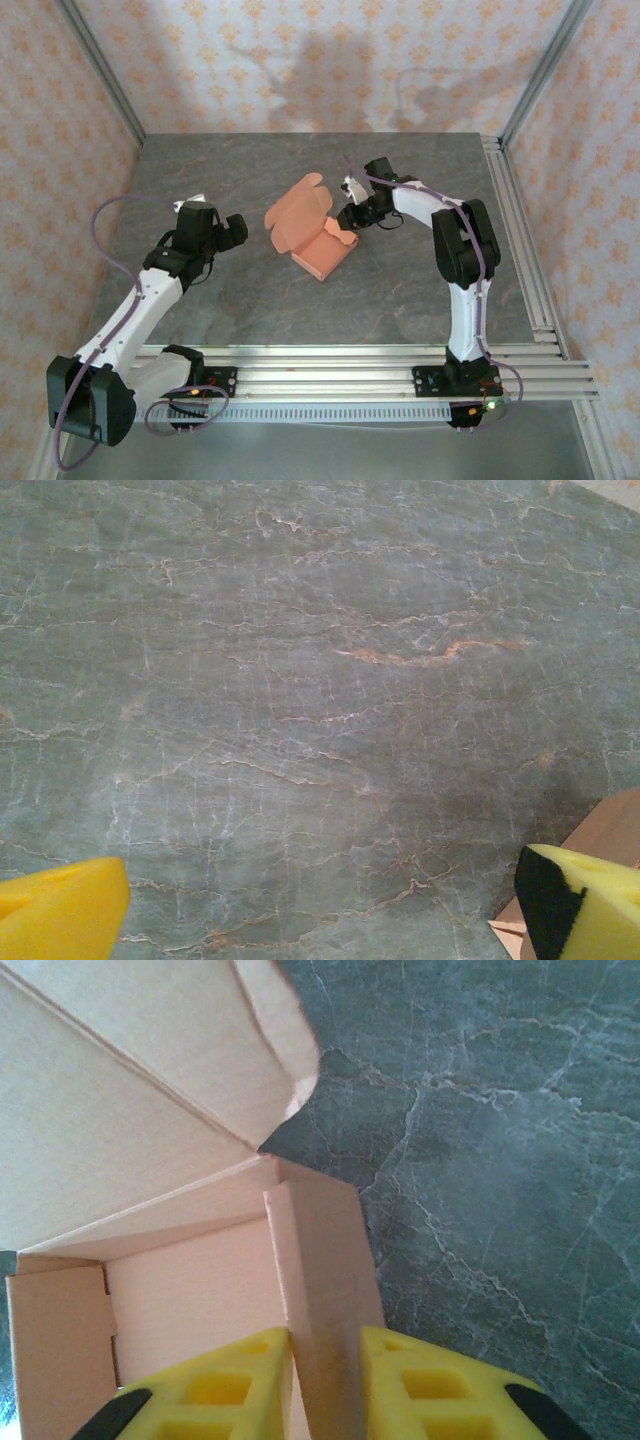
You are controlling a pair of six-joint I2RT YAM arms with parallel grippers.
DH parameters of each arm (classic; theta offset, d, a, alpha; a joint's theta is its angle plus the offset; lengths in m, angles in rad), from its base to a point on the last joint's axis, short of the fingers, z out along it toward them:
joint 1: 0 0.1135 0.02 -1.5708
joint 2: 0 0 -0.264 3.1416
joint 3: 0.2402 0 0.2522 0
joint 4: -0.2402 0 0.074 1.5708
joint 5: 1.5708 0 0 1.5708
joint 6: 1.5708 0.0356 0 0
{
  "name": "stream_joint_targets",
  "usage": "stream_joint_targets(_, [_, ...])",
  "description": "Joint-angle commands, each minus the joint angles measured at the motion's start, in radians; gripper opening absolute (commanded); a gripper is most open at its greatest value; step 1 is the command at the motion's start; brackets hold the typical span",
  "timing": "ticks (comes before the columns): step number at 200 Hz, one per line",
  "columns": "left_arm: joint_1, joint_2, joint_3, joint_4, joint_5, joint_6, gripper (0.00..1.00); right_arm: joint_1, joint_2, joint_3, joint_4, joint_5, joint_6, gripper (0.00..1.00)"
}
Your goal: Fold the paper box
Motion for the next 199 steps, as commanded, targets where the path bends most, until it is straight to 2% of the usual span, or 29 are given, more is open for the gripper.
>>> stream_joint_targets(1, [0.013, 0.008, 0.002, 0.021, 0.009, 0.021, 1.0, 0.0, 0.018, -0.016, -0.026, 0.0, -0.019, 0.23])
stream_joint_targets(50, [0.012, 0.028, 0.009, 0.03, 0.019, 0.021, 1.0, 0.026, -0.035, -0.086, 0.037, 0.16, 0.006, 0.14])
stream_joint_targets(104, [0.012, 0.037, 0.005, 0.033, 0.022, 0.022, 1.0, 0.119, -0.095, -0.136, 0.079, 0.501, 0.044, 0.13])
stream_joint_targets(127, [0.012, 0.038, -0.006, 0.041, 0.018, 0.016, 1.0, 0.154, -0.118, -0.156, 0.097, 0.602, 0.055, 0.12])
stream_joint_targets(199, [0.012, 0.09, -0.022, 0.008, -0.063, -0.058, 1.0, 0.188, -0.123, -0.155, 0.106, 0.724, 0.059, 0.07])
